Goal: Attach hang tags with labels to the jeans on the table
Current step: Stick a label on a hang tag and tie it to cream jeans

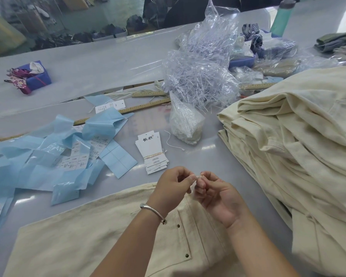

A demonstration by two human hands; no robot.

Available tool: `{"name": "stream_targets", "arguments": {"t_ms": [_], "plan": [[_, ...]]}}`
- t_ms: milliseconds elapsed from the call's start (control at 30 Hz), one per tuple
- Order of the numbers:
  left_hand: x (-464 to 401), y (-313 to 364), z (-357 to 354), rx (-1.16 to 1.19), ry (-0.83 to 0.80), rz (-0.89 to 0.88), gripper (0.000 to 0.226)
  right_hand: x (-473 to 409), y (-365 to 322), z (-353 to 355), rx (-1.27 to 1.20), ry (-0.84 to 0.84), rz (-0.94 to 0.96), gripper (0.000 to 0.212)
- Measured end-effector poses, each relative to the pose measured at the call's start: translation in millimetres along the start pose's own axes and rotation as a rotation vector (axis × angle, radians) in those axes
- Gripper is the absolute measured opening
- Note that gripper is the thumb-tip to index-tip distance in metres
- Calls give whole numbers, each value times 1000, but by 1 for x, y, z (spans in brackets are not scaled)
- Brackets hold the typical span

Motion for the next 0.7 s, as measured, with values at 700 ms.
{"name": "stream_targets", "arguments": {"t_ms": [700], "plan": [[2,12,6,-149,-46,-157,10,0,-3,4,99,1,13,6]]}}
Point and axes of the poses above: each hand's wrist, its own x-axis away from the middle knuckle, its own z-axis out of the back of the hand, y = z × x, the point moved 2 cm from there along -x, towards the middle knuckle, and after that the axes turned 12 degrees about y, right-handed, at the moved point
